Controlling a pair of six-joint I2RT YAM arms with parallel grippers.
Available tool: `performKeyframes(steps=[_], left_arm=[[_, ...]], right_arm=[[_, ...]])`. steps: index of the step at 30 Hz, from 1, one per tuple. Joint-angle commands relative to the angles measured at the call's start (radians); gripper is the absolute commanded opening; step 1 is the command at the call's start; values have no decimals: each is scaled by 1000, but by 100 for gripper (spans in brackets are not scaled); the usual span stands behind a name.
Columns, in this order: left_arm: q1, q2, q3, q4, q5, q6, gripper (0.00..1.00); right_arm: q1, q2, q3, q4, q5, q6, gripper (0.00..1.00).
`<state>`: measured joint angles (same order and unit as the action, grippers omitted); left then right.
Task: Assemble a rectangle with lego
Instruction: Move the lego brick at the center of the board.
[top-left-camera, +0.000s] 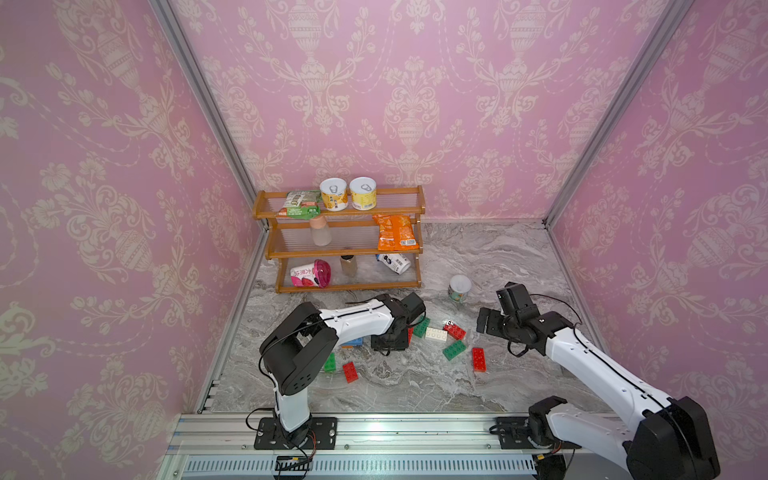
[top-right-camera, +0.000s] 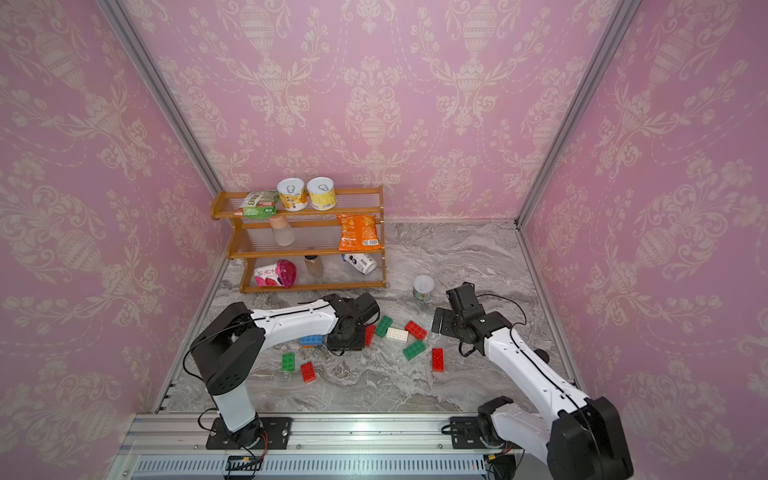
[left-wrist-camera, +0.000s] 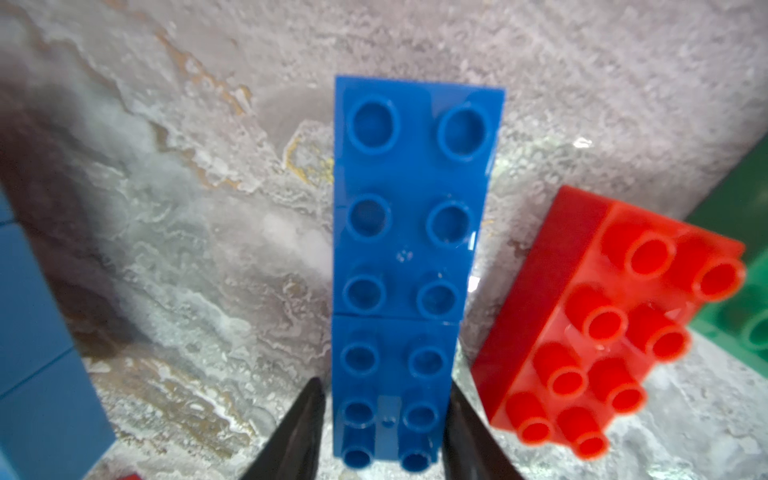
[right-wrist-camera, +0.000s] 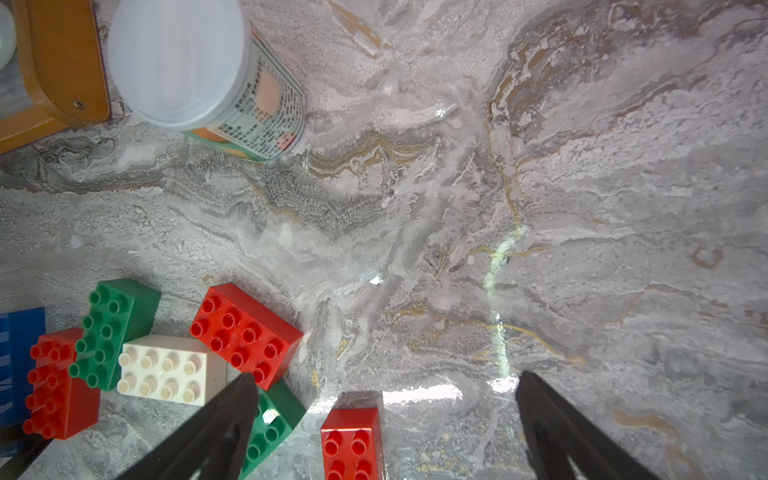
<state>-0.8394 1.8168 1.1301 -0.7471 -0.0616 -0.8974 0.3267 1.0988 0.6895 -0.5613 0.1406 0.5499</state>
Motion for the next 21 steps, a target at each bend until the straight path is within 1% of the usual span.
performKeyframes(steps=[1, 5, 9, 12, 21], left_arm=[[8, 29, -26, -31, -16, 0, 58], [8, 29, -23, -31, -5, 9, 65], [8, 14, -3, -50, -11, 27, 67], [8, -9, 27, -80, -26, 42, 68], [6, -124, 135, -151, -35, 82, 79]], right_arm=[[-9, -7, -14, 2, -8, 10, 100], [-10, -5, -18, 4, -9, 11, 100], [-10, -6, -16, 2, -9, 12, 100], [-10, -8, -12, -1, -8, 10, 100], [-1, -25, 14, -40, 19, 7, 100]])
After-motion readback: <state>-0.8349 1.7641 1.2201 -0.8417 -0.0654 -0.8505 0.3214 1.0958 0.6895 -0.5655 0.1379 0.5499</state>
